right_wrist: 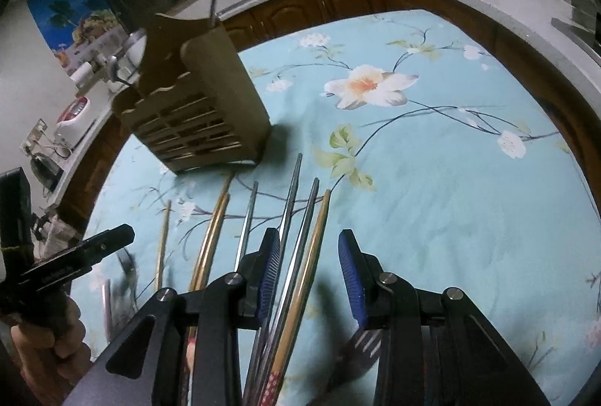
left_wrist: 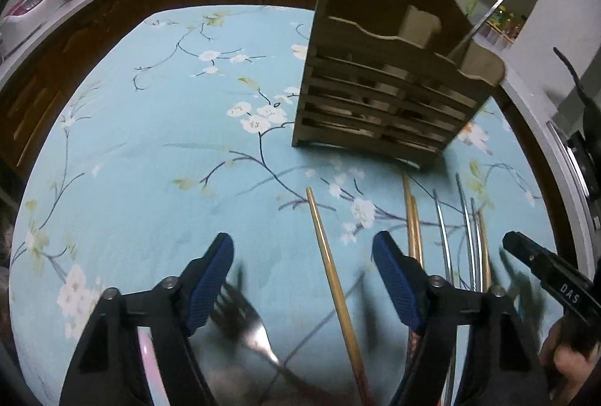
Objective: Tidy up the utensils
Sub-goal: 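Close the left tool on a wooden chopstick and lift it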
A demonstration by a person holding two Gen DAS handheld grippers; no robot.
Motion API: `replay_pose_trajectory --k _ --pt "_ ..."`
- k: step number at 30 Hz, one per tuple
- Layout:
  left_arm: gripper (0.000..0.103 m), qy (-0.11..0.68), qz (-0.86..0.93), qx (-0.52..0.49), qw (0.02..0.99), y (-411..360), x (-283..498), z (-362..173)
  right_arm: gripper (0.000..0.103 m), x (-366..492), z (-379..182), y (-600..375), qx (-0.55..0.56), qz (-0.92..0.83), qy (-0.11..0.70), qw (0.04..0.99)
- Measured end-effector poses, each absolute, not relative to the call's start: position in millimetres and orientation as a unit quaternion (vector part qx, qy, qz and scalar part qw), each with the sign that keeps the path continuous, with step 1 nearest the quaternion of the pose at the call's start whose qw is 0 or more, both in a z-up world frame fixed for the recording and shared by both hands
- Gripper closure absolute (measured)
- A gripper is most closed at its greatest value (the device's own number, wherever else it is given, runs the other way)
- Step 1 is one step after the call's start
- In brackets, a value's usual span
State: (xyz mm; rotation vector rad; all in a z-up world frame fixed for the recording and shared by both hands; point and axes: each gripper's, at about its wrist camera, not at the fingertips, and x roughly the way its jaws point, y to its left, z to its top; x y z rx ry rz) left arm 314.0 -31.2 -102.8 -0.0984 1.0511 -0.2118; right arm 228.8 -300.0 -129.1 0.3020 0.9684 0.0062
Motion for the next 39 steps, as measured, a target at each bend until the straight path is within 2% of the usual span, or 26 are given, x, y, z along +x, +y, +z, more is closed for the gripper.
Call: replay_pose_trajectory --k 1,11,14,16,20,22,24,25,27,31,33,39 --pt "0.038 0.504 -0.103 -0.047 0.856 -32.7 320.6 -105.5 0.070 234.1 -132.3 -300.1 0.143 0.002 0.470 0.871" --pt "0.051 0.524 -0.099 -0.029 0.845 -42.3 358.6 -126.7 0.076 263.3 -149.8 -299.2 0.124 -0.007 0.500 0.857" --pt "0.059 0.531 -0.107 -0.020 0.840 -51.1 362.1 -135.7 0.079 266.7 -157.3 -296.8 0.119 -0.005 0.509 0.852" --pt "0.068 0.535 -0.108 -0.013 0.838 -56.5 363.1 -141.6 0.079 267.9 -156.8 -295.0 0.110 -0.006 0.510 0.853" --pt "0.069 0.529 -0.108 0.007 0.842 -64.9 364.7 -145.9 0.081 272.0 -156.8 -293.8 0.103 -0.006 0.513 0.852" --pt "0.078 0.526 -0.111 0.013 0.843 -68.2 364.0 -147.4 0.084 277.0 -156.9 -295.4 0.108 -0.006 0.515 0.850" --pt "0.081 0.523 -0.112 0.029 0.845 -73.9 361.5 -147.8 0.090 281.0 -157.2 -295.0 0.102 -0.009 0.518 0.849" --pt "0.087 0.521 -0.112 0.035 0.846 -76.7 360.0 -148.3 0.093 283.9 -158.2 -294.1 0.096 -0.013 0.523 0.847" --pt "0.094 0.517 -0.119 0.044 0.847 -80.7 354.9 -148.2 0.093 285.2 -157.2 -289.8 0.079 -0.017 0.525 0.848" --pt "0.099 0.517 -0.130 0.032 0.845 -78.5 349.7 -146.5 0.094 281.3 -156.5 -288.9 0.075 -0.017 0.519 0.851" --pt "0.099 0.521 -0.140 0.009 0.842 -72.3 349.3 -144.4 0.097 279.5 -156.2 -294.3 0.097 -0.009 0.517 0.850" --pt "0.099 0.507 -0.163 -0.044 0.845 -54.9 337.8 -123.6 0.098 267.6 -145.5 -303.9 0.156 0.011 0.499 0.853"
